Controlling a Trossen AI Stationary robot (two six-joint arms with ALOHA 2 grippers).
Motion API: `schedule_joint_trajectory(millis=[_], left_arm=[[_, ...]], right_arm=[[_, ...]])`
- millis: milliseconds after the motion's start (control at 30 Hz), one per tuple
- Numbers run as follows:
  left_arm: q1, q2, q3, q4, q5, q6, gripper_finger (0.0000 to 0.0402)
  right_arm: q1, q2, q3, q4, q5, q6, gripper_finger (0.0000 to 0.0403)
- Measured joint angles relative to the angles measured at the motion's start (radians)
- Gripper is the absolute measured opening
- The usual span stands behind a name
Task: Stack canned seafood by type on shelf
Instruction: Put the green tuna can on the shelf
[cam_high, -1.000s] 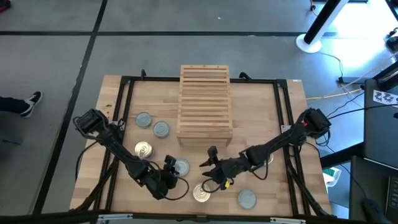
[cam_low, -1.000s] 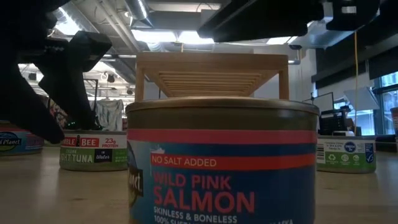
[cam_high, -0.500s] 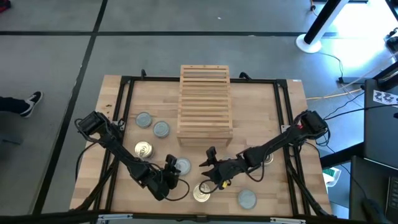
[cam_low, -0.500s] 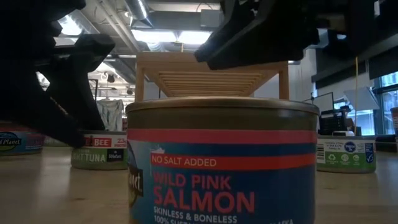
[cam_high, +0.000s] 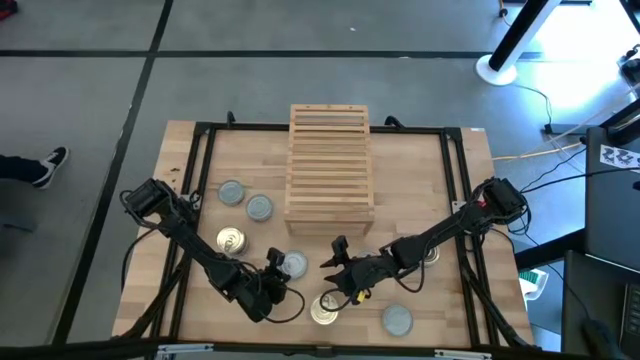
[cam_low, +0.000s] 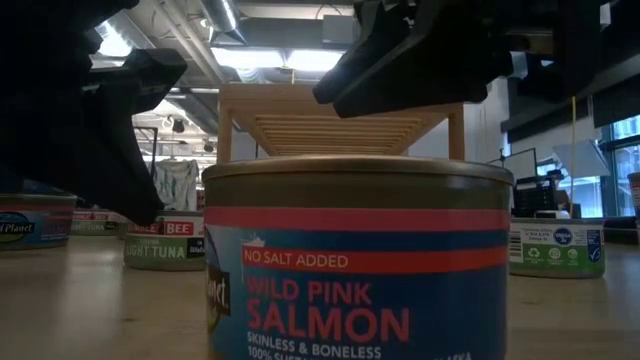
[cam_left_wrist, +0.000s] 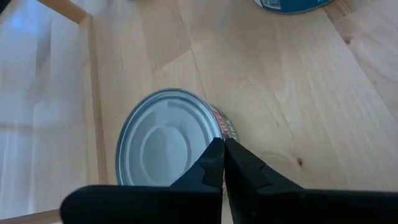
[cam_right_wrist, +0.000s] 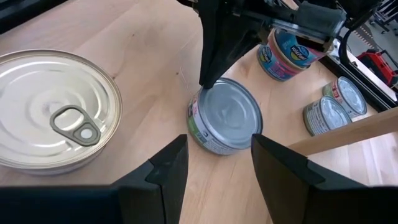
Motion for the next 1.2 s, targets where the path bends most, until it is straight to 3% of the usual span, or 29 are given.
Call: schedule_joint_trajectory(millis=[500,833,967,1200], left_arm=[[0.033,0.002,-0.003,0.089,0.02,-0.11,0.0],[0.05,0.002,-0.003,0.097,0.016,-0.115,0.0],[0.053,0.002,-0.003,0.102,0.014,-0.153,0.0],[0.061,0.003,0.006,0.104,0.013,-0.174,0.0]], right_arm=[[0.0,0.003,0.0,0.033,0.027,0.004,0.0182],[0.0,0.003,0.0,0.047,0.084,0.072,0.0283],[0.0,0.018,-0.001,0.048,0.062,-0.013,0.0302],[0.001,0.106,-0.001,0.112,0.001,-0.19,0.0294]])
